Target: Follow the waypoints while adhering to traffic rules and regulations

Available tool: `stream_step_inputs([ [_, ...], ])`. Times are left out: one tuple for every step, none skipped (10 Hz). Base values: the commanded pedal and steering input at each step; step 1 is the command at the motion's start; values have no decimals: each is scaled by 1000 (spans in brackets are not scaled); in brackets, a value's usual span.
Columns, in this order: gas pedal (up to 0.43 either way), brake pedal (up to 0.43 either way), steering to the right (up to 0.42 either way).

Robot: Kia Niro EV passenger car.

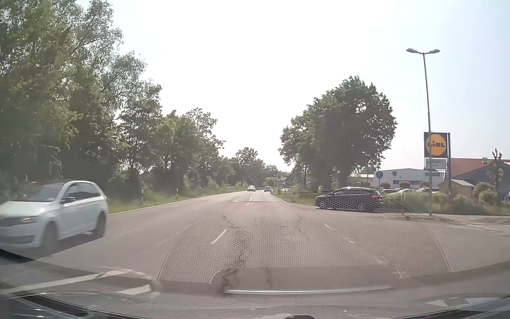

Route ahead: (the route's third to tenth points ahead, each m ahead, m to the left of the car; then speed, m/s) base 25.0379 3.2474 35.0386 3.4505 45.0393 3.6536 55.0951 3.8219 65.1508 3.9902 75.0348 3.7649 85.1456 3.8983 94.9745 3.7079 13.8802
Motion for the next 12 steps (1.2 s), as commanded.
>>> stream_step_inputs([
  [177,0,-6],
  [177,0,-5],
  [177,0,-6],
  [177,0,-6],
  [177,0,-6],
  [177,0,-6],
  [177,0,-5],
  [189,0,-5],
  [209,0,-5],
  [209,0,-5],
  [209,0,-5],
  [209,0,-5],
])
